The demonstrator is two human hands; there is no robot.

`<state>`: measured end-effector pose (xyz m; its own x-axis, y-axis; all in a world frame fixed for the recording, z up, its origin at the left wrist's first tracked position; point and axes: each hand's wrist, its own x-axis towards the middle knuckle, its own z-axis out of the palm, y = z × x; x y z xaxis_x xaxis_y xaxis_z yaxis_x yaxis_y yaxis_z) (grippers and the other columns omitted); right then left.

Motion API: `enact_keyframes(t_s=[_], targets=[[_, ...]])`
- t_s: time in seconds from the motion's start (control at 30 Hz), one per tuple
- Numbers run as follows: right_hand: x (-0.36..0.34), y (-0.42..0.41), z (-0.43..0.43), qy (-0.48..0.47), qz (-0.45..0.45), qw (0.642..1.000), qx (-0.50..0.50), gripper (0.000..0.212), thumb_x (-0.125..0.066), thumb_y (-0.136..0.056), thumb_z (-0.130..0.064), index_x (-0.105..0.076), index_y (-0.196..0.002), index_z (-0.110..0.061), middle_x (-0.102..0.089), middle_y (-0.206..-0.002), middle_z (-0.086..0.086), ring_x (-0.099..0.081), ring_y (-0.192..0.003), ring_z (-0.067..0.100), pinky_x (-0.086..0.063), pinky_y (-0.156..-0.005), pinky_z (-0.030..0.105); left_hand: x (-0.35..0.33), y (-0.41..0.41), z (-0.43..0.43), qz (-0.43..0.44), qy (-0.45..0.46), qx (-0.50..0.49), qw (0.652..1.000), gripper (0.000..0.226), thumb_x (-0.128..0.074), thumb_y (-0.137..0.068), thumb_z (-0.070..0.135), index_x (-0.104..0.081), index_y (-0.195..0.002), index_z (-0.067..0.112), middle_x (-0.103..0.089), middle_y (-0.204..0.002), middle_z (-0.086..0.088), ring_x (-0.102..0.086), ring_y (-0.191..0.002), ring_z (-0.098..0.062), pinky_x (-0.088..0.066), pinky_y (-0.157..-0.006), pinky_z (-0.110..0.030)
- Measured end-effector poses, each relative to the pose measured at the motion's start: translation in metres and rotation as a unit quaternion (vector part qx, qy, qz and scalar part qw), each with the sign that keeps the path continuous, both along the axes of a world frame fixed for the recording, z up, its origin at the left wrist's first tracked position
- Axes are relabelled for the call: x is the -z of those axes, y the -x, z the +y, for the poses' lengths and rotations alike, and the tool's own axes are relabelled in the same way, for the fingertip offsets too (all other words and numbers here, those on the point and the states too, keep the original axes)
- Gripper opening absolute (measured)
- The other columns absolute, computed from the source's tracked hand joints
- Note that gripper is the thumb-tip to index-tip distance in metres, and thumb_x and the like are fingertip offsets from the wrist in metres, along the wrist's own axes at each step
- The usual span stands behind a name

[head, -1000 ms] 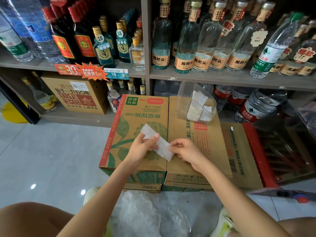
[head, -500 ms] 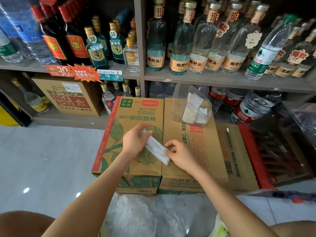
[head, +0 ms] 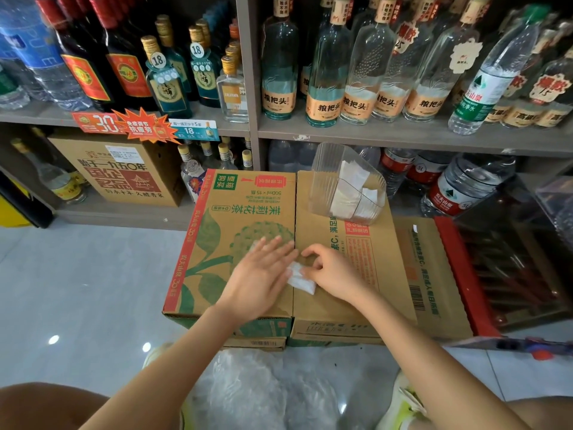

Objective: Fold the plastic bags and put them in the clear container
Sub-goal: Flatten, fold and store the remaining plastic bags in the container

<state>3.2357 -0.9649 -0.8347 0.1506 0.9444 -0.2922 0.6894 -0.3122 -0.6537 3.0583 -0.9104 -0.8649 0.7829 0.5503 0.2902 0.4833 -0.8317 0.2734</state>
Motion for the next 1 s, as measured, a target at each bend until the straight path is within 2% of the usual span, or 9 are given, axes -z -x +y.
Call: enact_keyframes(t_s=[0.07, 0.23, 0.3, 0.37, 0.5, 0.6, 0.7, 0.87, 1.0], targets=[[0.0, -0.004, 0.001, -0.002, -0.007, 1.0, -0.015, 0.032, -0.061, -0.091, -0.023, -0.056, -0.122, -0.022, -0.062, -0.083, -0.001, -0.053, -0.067, 0.011, -0.04, -0.061, 0.028, 0.01, 0.002, -0.007, 0.055, 0.016, 0.013, 0.998, 0.053, -0.021, -0.104, 0.039, -0.047, -0.141, 0.011, -0.043, -0.147, -0.005, -0.032, -0.141, -0.026, -0.009, -0.118, -0.033], [0.004, -0.006, -0.006, -0.084, 0.091, 0.988, 0.096, 0.02, -0.062, -0.09, -0.017, -0.066, -0.109, -0.022, -0.062, -0.091, -0.006, -0.057, -0.08, 0.01, -0.046, -0.077, 0.028, 0.019, 0.001, -0.011, 0.097, 0.03, -0.016, 0.995, 0.062, -0.009, -0.105, 0.044, -0.04, -0.145, 0.009, -0.039, -0.151, -0.006, -0.031, -0.142, -0.028, -0.01, -0.117, -0.035], [0.007, -0.002, -0.014, -0.205, -0.004, 0.97, 0.131, 0.02, -0.056, -0.093, -0.022, -0.069, -0.109, -0.019, -0.065, -0.103, -0.006, -0.06, -0.088, 0.011, -0.048, -0.079, 0.027, 0.019, -0.001, -0.013, 0.099, 0.027, -0.025, 0.994, 0.061, -0.011, -0.105, 0.043, -0.043, -0.144, 0.008, -0.042, -0.149, -0.007, -0.035, -0.14, -0.03, -0.014, -0.115, -0.037], [0.016, 0.008, -0.021, -0.263, -0.14, 0.952, 0.074, 0.033, -0.044, -0.097, -0.028, -0.068, -0.117, -0.016, -0.066, -0.118, -0.003, -0.061, -0.107, 0.016, -0.049, -0.091, 0.032, 0.019, -0.001, -0.014, 0.099, 0.016, -0.03, 0.994, 0.06, -0.012, -0.105, 0.042, -0.043, -0.143, 0.008, -0.043, -0.148, -0.008, -0.037, -0.138, -0.03, -0.016, -0.114, -0.038], [0.04, 0.02, -0.028, -0.174, -0.294, 0.939, -0.037, 0.051, -0.022, -0.099, -0.037, -0.055, -0.133, -0.016, -0.05, -0.142, 0.001, -0.041, -0.136, 0.024, -0.019, -0.115, 0.048, 0.016, 0.0, -0.014, 0.077, 0.045, -0.035, 0.995, 0.061, -0.009, -0.104, 0.046, -0.029, -0.146, 0.006, -0.028, -0.152, -0.005, -0.028, -0.142, -0.031, -0.009, -0.116, -0.035], [0.04, 0.018, -0.028, -0.11, -0.302, 0.946, -0.048, 0.057, -0.013, -0.099, -0.04, -0.041, -0.143, -0.017, -0.031, -0.153, 0.001, -0.018, -0.145, 0.023, 0.002, -0.114, 0.047, 0.01, 0.0, -0.016, 0.067, 0.012, -0.048, 0.997, 0.06, -0.016, -0.104, 0.046, -0.029, -0.146, 0.005, -0.025, -0.153, -0.007, -0.022, -0.144, -0.029, -0.007, -0.118, -0.038], [0.034, 0.018, -0.028, -0.082, -0.294, 0.95, -0.069, 0.068, 0.007, -0.092, -0.046, -0.014, -0.152, -0.021, 0.004, -0.155, -0.006, 0.015, -0.142, 0.015, 0.018, -0.113, 0.043, 0.009, 0.003, -0.019, 0.108, -0.029, -0.004, 0.994, 0.059, -0.018, -0.104, 0.046, -0.035, -0.146, 0.009, -0.03, -0.153, -0.005, -0.024, -0.144, -0.026, -0.007, -0.118, -0.038], [0.03, 0.019, -0.03, -0.054, -0.308, 0.947, -0.08, 0.07, 0.016, -0.086, -0.045, 0.002, -0.152, -0.023, 0.015, -0.154, -0.007, 0.024, -0.14, 0.015, 0.017, -0.115, 0.046, 0.013, 0.009, -0.006, 0.133, 0.01, 0.034, 0.99, 0.058, -0.014, -0.104, 0.046, -0.035, -0.148, 0.014, -0.028, -0.153, 0.001, -0.023, -0.144, -0.019, -0.003, -0.119, -0.029], [0.03, 0.019, -0.029, -0.045, -0.31, 0.946, -0.084, 0.063, 0.019, -0.084, -0.044, 0.015, -0.144, -0.025, 0.018, -0.153, -0.007, 0.022, -0.142, 0.018, 0.013, -0.116, 0.049, 0.014, 0.034, 0.018, 0.143, 0.032, 0.018, 0.989, 0.056, -0.009, -0.102, 0.042, -0.02, -0.151, 0.019, -0.02, -0.156, 0.006, -0.013, -0.147, -0.015, 0.002, -0.119, -0.027]])
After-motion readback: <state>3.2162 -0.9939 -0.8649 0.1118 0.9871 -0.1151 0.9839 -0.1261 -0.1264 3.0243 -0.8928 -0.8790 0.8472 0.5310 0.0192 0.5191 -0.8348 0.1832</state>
